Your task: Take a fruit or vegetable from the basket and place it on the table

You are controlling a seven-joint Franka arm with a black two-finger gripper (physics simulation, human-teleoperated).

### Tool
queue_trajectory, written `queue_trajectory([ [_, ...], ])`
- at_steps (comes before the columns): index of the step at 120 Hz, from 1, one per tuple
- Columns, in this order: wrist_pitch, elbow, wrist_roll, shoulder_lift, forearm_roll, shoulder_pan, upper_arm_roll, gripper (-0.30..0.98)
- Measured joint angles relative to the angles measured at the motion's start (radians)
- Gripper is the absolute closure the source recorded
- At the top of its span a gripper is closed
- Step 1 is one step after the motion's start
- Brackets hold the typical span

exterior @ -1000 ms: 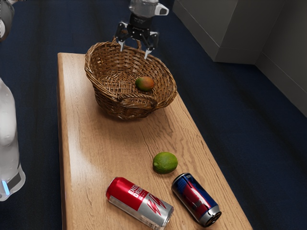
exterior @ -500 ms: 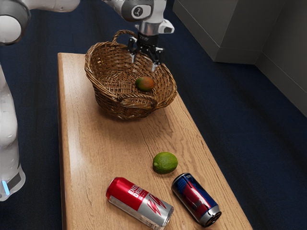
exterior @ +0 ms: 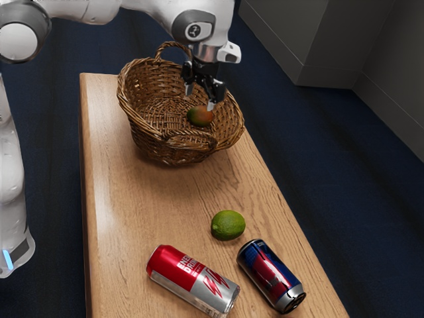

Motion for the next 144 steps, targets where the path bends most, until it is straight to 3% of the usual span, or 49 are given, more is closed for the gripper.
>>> queue_trajectory([
  [90, 0.156, -0.087, 0.158, 0.037, -0.012, 0.000, 0.000, 0.00],
  [96, 0.160, -0.088, 0.160, 0.038, -0.012, 0.000, 0.000, 0.06],
  [113, 0.167, -0.088, 0.139, 0.029, 0.002, 0.000, 0.001, 0.38],
  [144, 0.165, -0.163, 0.035, -0.173, 0.049, -0.012, -0.031, 0.58],
])
